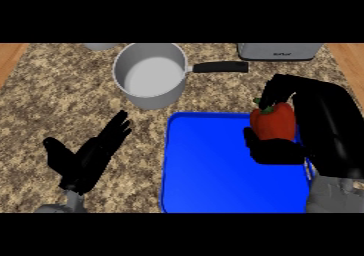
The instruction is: Pick the bell pepper from the tray and place it in the pot
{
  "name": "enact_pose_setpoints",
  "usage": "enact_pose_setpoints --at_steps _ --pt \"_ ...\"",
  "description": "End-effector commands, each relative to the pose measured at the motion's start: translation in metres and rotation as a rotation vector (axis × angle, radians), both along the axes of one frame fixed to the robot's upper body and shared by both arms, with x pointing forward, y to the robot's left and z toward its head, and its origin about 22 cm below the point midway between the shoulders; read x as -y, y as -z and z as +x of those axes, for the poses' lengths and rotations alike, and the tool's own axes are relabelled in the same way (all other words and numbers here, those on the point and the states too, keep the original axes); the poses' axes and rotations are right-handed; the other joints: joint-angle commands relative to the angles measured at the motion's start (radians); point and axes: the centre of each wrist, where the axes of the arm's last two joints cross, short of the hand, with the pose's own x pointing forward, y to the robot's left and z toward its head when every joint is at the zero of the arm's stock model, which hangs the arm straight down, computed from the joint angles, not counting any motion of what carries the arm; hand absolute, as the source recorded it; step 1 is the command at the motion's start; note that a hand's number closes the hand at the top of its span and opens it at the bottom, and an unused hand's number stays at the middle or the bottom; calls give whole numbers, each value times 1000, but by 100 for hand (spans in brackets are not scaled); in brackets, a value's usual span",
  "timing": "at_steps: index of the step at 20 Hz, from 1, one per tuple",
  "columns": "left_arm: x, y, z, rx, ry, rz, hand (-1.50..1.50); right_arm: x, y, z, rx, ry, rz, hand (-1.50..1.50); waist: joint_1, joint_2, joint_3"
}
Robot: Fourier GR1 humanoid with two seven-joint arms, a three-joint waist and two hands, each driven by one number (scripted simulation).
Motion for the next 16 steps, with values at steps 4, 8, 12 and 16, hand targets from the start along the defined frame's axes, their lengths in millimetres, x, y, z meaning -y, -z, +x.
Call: enact_pose_setpoints --at_steps 4,8,12,16 --pt "0 -8 -7 -10 -4 6 0 -27 -68 30 39 -70 120 150 10 1 0" --pt "2 3 -5 -3 -4 -6 0 -58 -66 75 13 -39 119 150 14 4 0" --pt "-2 -3 -6 -3 -2 -10 0 -64 -66 95 -2 -69 135 150 9 3 0" --pt "10 -8 -12 -4 28 -4 0 -74 -59 138 -22 -95 145 150 25 6 0"
